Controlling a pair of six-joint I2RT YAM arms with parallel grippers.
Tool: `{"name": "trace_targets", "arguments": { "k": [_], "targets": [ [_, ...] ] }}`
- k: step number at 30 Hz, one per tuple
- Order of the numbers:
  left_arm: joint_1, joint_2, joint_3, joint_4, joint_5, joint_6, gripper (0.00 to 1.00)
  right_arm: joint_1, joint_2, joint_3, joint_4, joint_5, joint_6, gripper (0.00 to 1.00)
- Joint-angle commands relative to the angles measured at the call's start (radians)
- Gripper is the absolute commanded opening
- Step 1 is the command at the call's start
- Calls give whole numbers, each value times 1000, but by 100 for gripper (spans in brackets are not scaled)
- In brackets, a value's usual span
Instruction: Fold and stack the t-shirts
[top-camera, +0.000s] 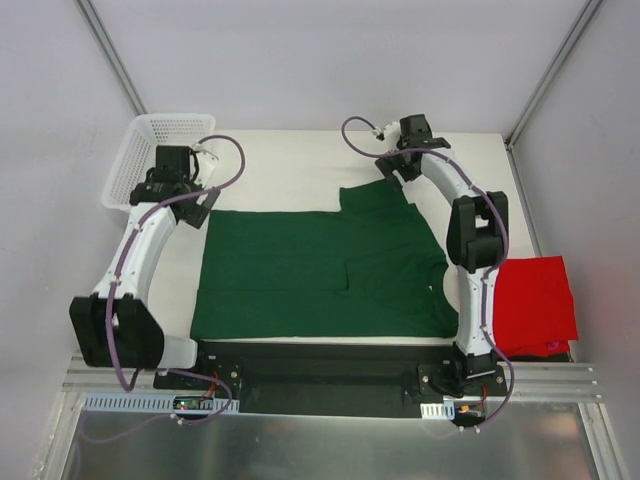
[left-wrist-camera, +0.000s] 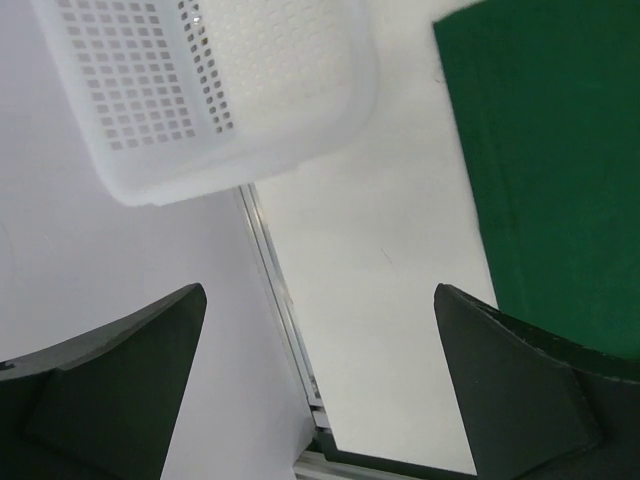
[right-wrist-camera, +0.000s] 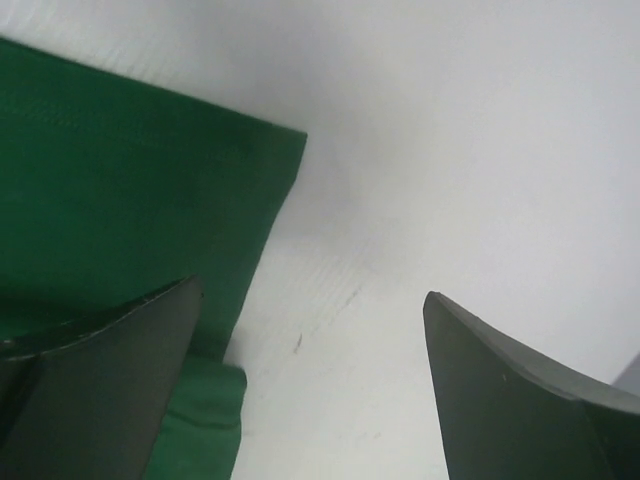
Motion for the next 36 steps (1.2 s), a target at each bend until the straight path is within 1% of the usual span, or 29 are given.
{"name": "trace_targets", "arguments": {
  "k": [1,2,4,5,7,8,10,11,15,17,20,22,23,25,26,27,31,33,34,36],
  "targets": [
    [30,152,148,7,2,-32,99,3,-239,-87,43,42,26,96],
    [30,221,203,5,5,-37,99,3,-262,-98,45,47,26,96],
    [30,299,264,5,-4,-54,99,2,-308,-121,45,64,24,96],
    [30,379,330,5,4,-58,99,3,-349,-143,40,70,24,96],
    [30,456,392,2,8,-62,99,3,-397,-166,29,73,20,96],
    [30,531,457,-6,12,-62,99,3,-447,-202,26,73,18,96],
    [30,599,520,-30,18,-63,99,3,-494,-239,16,71,17,96],
    [30,667,580,-41,18,-62,99,3,-520,-255,6,67,12,96],
    [61,800,714,-67,15,-51,99,5,-673,-362,-34,42,6,96],
    [68,862,784,-88,12,-40,99,5,-722,-400,-41,36,5,96],
    [76,944,870,-125,12,-23,95,6,-819,-456,-61,22,11,96],
    [85,973,898,-139,21,-14,86,6,-874,-486,-80,19,18,96],
    [85,987,909,-141,22,-9,61,8,-889,-497,-81,19,21,96],
    [87,999,919,-141,18,4,28,8,-917,-515,-86,21,32,96],
    [87,998,913,-142,27,18,5,8,-935,-534,-87,19,37,96],
    [88,995,906,-141,36,33,0,6,-943,-541,-87,19,40,96],
    [79,952,849,-141,77,148,0,8,-954,-574,-89,21,55,96],
    [73,907,794,-138,88,194,0,8,-949,-585,-89,18,64,96],
    [65,889,771,-136,94,252,0,8,-948,-586,-92,16,67,96],
    [58,838,708,-119,81,306,0,8,-945,-592,-93,4,74,96]
  ]
}}
